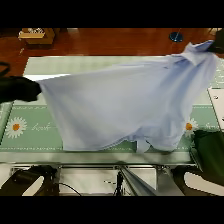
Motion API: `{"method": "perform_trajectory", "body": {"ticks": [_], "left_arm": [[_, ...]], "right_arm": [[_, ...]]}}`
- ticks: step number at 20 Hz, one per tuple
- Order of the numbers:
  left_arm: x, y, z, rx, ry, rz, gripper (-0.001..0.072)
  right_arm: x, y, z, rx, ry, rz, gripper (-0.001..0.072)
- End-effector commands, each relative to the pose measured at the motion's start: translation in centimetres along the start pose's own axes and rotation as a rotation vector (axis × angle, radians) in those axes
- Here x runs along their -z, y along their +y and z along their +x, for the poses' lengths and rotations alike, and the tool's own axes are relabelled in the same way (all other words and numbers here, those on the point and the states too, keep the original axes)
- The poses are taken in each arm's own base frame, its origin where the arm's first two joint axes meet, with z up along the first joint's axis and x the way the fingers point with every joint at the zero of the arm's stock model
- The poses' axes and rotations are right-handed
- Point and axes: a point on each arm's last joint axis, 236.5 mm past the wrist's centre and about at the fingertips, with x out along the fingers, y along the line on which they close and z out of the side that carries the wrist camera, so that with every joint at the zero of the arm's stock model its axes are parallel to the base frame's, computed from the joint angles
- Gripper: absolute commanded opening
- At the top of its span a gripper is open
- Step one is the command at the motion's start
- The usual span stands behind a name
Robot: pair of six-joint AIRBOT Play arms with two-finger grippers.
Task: Fold the shirts.
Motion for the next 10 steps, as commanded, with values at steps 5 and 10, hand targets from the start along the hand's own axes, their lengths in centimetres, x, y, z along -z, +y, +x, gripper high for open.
{"method": "perform_trajectory", "body": {"ticks": [5, 10], "left_arm": [[0.7, 8.0, 17.4, -0.177, 0.161, 0.268, 0.0021], [2.4, 10.4, 22.5, -0.198, 0.22, 0.262, 0.0023]], "right_arm": [[0.6, 1.5, 18.8, -0.166, 0.155, 0.027, 0.0024], [1.8, 4.1, 23.5, -0.188, 0.191, -0.001, 0.003]]}}
